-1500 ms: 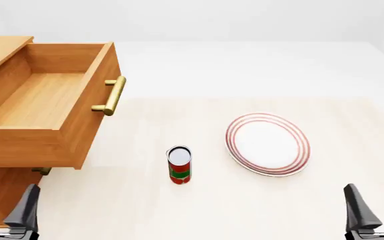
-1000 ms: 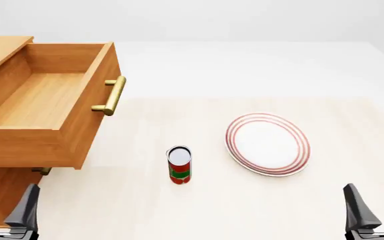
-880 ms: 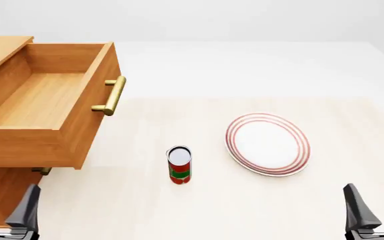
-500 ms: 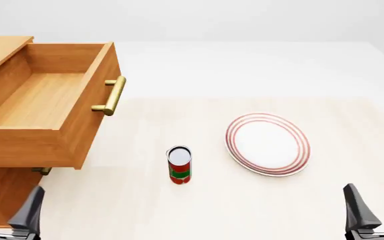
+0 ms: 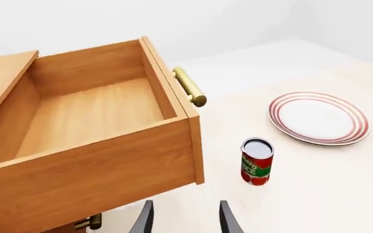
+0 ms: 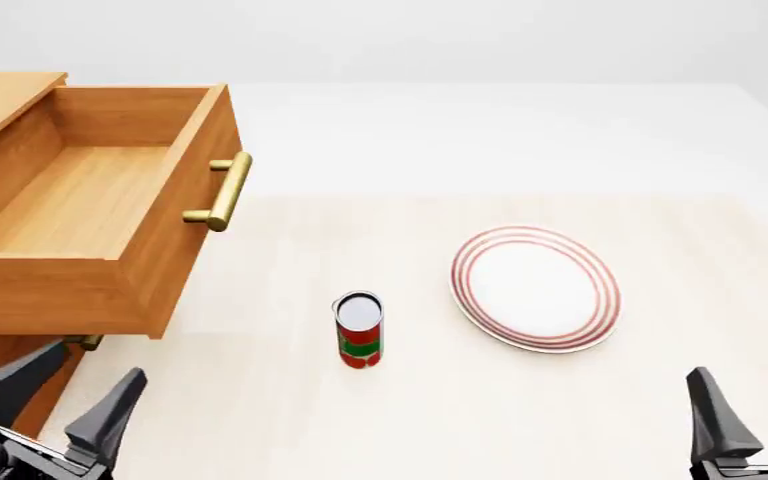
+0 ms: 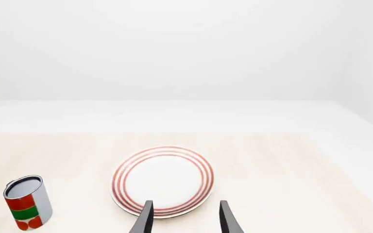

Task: Put the bowl in the top drawer of the cabinet.

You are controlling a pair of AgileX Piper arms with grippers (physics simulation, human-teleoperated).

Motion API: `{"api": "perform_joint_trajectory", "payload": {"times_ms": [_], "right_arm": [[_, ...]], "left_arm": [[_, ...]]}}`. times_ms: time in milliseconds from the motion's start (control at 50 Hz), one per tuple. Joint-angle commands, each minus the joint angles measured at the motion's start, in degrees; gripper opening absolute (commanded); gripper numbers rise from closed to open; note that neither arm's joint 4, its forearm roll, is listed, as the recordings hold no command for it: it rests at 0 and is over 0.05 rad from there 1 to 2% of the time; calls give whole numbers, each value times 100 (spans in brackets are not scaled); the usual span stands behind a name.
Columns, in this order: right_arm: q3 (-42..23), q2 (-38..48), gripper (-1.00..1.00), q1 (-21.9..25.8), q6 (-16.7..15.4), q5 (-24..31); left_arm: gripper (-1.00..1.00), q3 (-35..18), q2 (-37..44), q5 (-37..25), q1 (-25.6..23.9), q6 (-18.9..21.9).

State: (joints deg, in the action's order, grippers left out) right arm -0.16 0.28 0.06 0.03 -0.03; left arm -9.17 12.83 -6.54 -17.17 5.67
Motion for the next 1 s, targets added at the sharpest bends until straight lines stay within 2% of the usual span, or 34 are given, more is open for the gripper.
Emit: {"api": "perform_joint_trajectory", "payload": {"times_ms": [20, 80, 140, 400, 580, 1000], "right_arm": [[-2, -2, 100, 0, -5, 1], [-2, -2, 100, 0, -5, 1], [-2, -2, 100, 0, -5, 1], [-2, -2, 100, 0, -5, 1], [-2, -2, 100, 0, -5, 1], [-2, -2, 100, 0, -5, 1]], "left_arm": [[100, -222, 712, 91, -714, -103], [100, -246, 847, 119, -866, -134], [100, -271, 989, 171, -1229, -101], [100, -363, 1527, 415, -2024, -75], [100, -352, 2132, 840, -2363, 63], [100, -664, 3851, 1898, -3093, -67]]}}
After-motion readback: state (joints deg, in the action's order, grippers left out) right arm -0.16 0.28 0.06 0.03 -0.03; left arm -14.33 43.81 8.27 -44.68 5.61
